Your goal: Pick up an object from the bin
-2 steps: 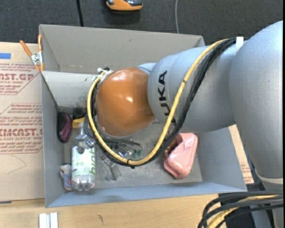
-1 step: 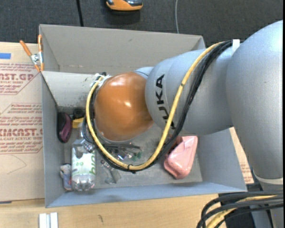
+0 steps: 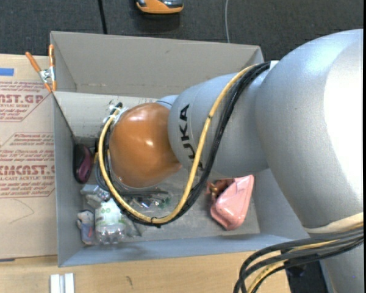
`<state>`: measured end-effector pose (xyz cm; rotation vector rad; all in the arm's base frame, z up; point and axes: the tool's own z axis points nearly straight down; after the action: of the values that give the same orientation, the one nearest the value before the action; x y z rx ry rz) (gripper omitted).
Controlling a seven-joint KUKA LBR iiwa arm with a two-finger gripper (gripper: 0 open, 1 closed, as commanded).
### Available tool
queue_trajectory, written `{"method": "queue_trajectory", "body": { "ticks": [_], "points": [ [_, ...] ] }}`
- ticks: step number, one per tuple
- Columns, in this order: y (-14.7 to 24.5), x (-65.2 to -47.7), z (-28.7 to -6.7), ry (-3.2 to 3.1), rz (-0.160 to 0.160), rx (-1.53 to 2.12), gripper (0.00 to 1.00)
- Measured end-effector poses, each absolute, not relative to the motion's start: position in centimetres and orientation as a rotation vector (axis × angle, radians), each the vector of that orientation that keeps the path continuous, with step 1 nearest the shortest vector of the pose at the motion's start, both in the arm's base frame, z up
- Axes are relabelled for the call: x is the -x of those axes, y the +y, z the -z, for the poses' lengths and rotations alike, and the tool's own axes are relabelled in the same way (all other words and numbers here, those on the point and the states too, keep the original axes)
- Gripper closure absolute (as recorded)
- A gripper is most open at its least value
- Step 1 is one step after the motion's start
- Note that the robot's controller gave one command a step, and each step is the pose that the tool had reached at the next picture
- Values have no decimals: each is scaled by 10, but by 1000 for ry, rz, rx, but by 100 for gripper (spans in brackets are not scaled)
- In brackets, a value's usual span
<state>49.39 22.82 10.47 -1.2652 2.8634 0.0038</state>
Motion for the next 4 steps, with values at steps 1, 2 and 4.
{"method": "queue_trajectory", "body": {
  "ticks": [1, 2, 4],
  "points": [
    [247, -500, -72, 2471, -1, 1928, 100],
    [247, -500, -72, 2472, -2, 1928, 100],
    [246, -498, -94, 2480, -4, 1933, 100]
  ]
}}
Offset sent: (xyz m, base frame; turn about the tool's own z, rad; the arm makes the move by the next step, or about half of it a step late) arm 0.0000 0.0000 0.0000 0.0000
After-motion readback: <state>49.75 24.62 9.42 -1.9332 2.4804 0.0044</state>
